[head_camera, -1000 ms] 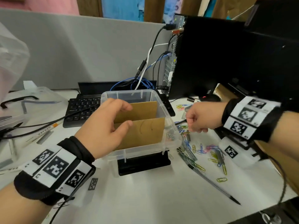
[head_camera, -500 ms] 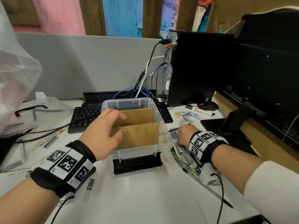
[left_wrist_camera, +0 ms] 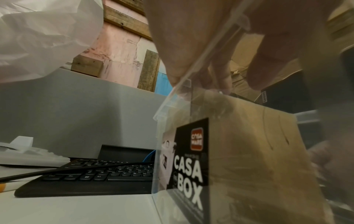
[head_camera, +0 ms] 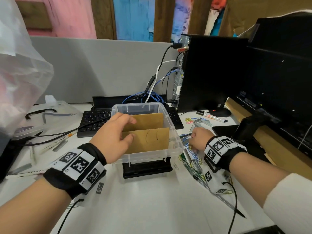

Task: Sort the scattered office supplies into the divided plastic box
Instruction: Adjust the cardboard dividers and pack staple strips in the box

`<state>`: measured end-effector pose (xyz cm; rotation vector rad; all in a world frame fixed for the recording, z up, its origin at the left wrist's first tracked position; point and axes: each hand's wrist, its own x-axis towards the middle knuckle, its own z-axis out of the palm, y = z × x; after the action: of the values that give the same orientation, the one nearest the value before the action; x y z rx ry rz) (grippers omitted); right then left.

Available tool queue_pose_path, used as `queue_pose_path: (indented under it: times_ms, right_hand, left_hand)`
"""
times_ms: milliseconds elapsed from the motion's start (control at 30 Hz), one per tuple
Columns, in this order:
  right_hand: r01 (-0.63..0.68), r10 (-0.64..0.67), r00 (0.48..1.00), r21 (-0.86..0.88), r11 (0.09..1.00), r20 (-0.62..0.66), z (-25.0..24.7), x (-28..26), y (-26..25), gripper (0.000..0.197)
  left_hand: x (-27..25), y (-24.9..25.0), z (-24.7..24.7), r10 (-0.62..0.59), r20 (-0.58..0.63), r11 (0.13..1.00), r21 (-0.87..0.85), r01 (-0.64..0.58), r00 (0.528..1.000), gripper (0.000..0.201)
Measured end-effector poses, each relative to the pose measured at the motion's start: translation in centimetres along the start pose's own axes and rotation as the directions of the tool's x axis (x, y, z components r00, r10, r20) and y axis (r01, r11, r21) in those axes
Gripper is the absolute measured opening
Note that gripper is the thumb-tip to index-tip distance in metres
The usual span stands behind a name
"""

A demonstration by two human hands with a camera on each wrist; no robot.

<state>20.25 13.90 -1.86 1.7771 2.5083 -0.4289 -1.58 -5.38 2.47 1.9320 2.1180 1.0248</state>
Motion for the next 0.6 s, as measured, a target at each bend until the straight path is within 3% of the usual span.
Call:
queue_pose_path:
  times_ms: [233, 333, 467, 600]
  right_hand:
    - [0.071, -0.067, 0.997, 0.121, 0.99, -0.042, 0.3, -0.8, -0.4, 0.015]
    - [0.113, -0.114, 0.993, 0.011, 0.993, 0.014, 0.9, -1.5, -0.7, 0.01]
    - [0.149, -0.14, 0.988, -0.177, 0.973, 0.062, 1.9, -1.6, -0.8, 0.029]
    - [0.122, -0.113, 0.992, -0.152, 0.981, 0.064, 1.9, -1.4, -0.8, 0.031]
  left_hand:
    - [0.0, 0.1, -0.1, -0.001, 0.004, 1.0, 0.004, 0.001, 1.0, 0.03]
    - [0.0, 0.1, -0.1, -0.003, 0.006, 1.0, 0.013, 0.003, 1.0, 0.029]
    - [0.0, 0.1, -0.1, 0.001, 0.011, 1.0, 0.027, -0.001, 1.0, 0.029]
    - [0.0, 0.0, -0.1, 0.005, 0.014, 1.0, 0.025, -0.005, 1.0, 0.029]
